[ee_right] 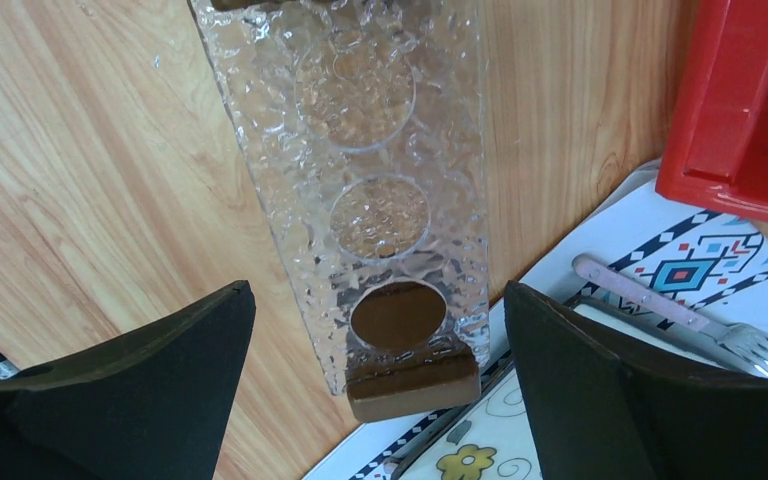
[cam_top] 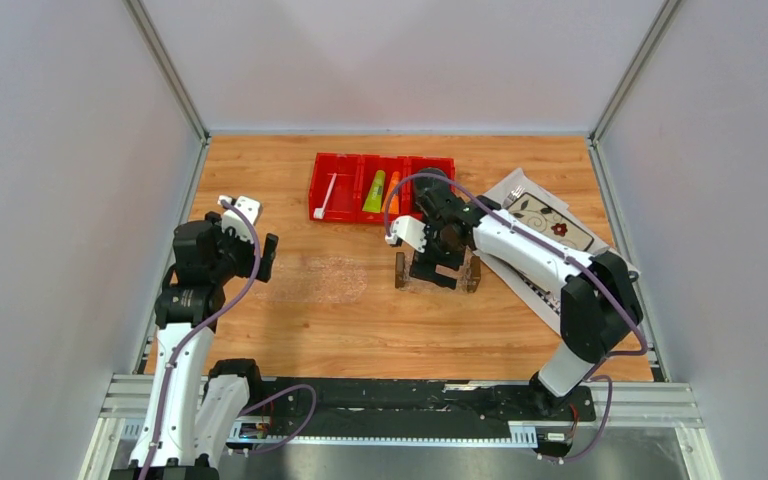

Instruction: Prepare toiletry sets of a toothbrush and toothpaste on the tray

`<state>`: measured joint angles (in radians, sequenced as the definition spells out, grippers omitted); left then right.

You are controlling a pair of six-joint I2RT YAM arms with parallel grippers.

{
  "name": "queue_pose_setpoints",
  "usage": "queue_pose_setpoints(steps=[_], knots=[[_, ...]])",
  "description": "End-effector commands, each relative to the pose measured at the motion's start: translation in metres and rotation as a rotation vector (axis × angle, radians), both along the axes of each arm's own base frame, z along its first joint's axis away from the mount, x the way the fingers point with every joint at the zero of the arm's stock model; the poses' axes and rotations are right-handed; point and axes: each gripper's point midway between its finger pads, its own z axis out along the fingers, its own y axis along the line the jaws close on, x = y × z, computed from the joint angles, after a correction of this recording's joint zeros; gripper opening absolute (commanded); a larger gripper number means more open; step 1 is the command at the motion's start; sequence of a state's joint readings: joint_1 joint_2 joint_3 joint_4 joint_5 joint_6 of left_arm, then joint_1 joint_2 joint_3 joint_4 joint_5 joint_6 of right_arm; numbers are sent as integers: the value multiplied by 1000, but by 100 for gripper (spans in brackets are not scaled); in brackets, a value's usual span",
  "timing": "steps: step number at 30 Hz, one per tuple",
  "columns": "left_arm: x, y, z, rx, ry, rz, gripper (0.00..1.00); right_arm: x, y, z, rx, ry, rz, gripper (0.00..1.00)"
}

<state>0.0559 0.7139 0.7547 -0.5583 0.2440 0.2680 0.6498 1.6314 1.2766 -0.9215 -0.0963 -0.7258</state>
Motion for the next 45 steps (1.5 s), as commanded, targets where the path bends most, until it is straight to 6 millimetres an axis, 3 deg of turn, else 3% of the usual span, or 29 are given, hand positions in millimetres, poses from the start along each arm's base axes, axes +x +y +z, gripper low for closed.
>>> queue_pose_setpoints(steps=[1,20,27,38,45], knots=[[0,-4,7,10,-32,-39,98,15,7,4,-23,-40,27,100],[6,-7,2,10,-45,-67,98,29,14,-31,-83,-20,49,100],[5,-4,-2,28,-40,-61,98,28,15,-34,-95,-6,53,77],[8,20,-20,118,-10,36,98,24,31,-11,-74,-30,81,47],[10,40,-36,104,57,100,98,20,55,11,-39,-66,121,40]])
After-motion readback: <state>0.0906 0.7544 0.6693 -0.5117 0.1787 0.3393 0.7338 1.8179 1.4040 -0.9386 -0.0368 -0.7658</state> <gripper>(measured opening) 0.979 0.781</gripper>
